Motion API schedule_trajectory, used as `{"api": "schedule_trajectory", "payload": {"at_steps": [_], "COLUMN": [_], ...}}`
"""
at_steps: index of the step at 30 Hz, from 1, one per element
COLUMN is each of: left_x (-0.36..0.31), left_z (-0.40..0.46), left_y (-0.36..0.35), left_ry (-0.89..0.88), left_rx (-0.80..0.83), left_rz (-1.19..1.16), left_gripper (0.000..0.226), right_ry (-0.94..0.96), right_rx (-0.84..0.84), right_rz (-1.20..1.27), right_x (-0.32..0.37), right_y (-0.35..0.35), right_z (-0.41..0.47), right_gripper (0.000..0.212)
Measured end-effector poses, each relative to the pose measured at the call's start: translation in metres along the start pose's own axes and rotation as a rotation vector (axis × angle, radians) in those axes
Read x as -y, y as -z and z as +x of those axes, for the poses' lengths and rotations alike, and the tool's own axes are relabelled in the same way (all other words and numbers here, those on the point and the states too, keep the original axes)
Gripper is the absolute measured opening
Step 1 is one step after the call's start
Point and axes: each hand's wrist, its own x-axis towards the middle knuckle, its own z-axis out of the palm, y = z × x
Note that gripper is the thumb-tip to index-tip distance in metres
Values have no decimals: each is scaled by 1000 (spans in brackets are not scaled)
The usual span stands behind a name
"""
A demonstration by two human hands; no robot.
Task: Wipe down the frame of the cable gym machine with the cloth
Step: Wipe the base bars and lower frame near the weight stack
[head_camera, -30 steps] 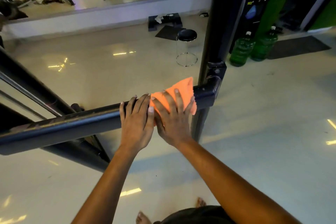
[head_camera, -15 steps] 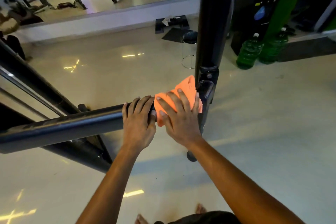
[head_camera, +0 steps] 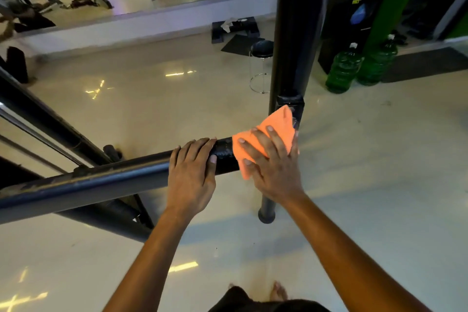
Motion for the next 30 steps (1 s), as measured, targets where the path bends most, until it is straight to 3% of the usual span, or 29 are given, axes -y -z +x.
{"api": "schedule_trajectory", "payload": {"at_steps": [3,6,9,13,19,23,27,30], "left_x": [1,-4,-3,-1,-5,-4,-10,-22], "left_z": [7,8,8,8,7,5,5,6], "left_y": [-2,-5,-8,-10,-14,-14,-16,-15], "left_ry": [-14,-5,-19,-18,-23,-47,-12,1], "left_rx": [29,26,25,4,-30,-35,-73,-67], "left_rz": [-23,-25,-26,-19,-26,-43,-62,-87], "left_gripper": [45,45,46,46,46,45,44,43], "right_ry": [-202,-397,-275,-84,-397,-291,-130,-194], "right_rx": [11,5,51,113,125,182,89,47], "right_rz": [38,122,59,23,115,70,146,220], "right_x": [-12,34,51,1,23,35,-1,-19], "right_y": [8,7,1,15,22,22,39,53], "right_z": [2,14,14,3,23,16,0,-7], "right_gripper": [49,47,47,53,52,51,46,47]}}
